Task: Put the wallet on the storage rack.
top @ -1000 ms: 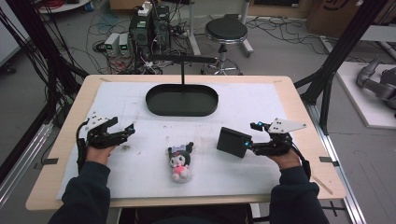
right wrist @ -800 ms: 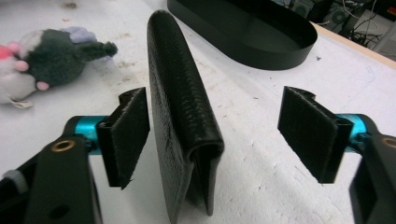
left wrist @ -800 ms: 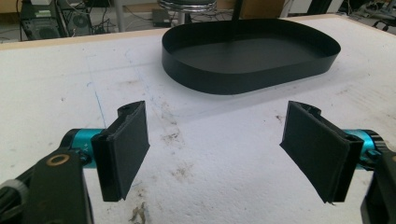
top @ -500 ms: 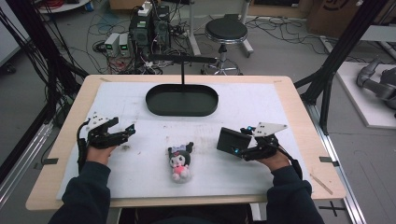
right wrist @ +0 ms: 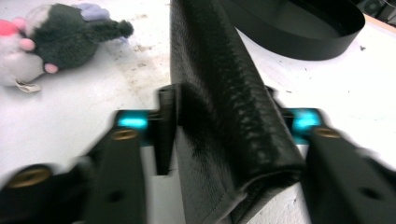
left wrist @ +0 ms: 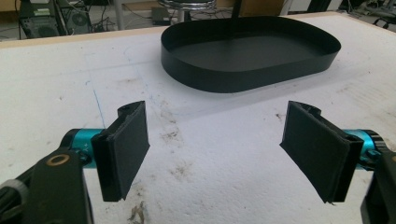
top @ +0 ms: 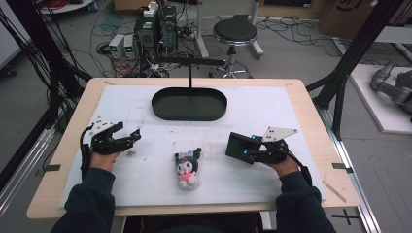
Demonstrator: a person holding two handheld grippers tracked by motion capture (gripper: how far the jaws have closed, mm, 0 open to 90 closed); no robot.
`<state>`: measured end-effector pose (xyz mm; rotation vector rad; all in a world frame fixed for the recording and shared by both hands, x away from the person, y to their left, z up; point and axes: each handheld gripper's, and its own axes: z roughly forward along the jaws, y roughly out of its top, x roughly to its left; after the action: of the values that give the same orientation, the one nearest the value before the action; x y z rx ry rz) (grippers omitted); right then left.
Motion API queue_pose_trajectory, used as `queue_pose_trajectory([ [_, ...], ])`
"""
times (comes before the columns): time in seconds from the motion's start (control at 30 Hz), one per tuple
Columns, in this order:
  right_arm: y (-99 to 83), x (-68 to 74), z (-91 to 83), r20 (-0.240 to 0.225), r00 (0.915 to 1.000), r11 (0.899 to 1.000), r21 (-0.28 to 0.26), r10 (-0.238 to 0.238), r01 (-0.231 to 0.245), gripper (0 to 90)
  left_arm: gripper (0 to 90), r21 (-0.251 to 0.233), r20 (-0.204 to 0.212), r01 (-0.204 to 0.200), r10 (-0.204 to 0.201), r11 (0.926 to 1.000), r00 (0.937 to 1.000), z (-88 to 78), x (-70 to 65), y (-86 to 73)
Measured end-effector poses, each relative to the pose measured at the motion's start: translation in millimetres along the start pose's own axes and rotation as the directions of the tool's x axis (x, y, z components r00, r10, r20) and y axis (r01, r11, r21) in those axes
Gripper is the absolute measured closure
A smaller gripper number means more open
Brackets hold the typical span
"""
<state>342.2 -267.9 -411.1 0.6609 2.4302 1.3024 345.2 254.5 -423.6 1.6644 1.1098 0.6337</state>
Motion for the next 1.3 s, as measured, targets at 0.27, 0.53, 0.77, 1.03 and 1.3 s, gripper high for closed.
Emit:
queue_pose_trajectory([
  [0.27,11.4,-2.5,-11.5,0.033,0.9982,0.995,-0.094,0.049,-0.046,78.8,22.7,0.003,-0.003,-0.002,0.002,1.0000,1.0000,0.9,-0.7,-0.2],
  [0.53,53.0,-24.1,2.5,0.133,0.9853,0.985,-0.146,0.107,-0.087,78.8,23.1,0.000,-0.001,-0.008,0.008,1.0000,1.0000,1.8,-1.9,-0.1],
  [0.77,96.7,-39.6,36.0,0.167,0.9819,0.988,-0.139,0.090,-0.067,79.2,23.4,-0.006,0.004,-0.006,0.006,1.0000,1.0000,1.2,-0.1,-0.2],
  [1.03,130.2,-54.8,105.1,0.276,0.9588,0.996,-0.073,0.066,-0.048,79.2,23.4,-0.013,0.005,0.006,-0.006,0.9999,1.0000,-0.6,2.5,-0.3],
  [1.3,139.4,-60.2,172.4,0.424,0.9057,0.997,0.067,-0.006,-0.025,79.0,23.5,-0.023,0.021,0.017,-0.016,0.9996,0.9996,-0.5,2.4,-0.1],
])
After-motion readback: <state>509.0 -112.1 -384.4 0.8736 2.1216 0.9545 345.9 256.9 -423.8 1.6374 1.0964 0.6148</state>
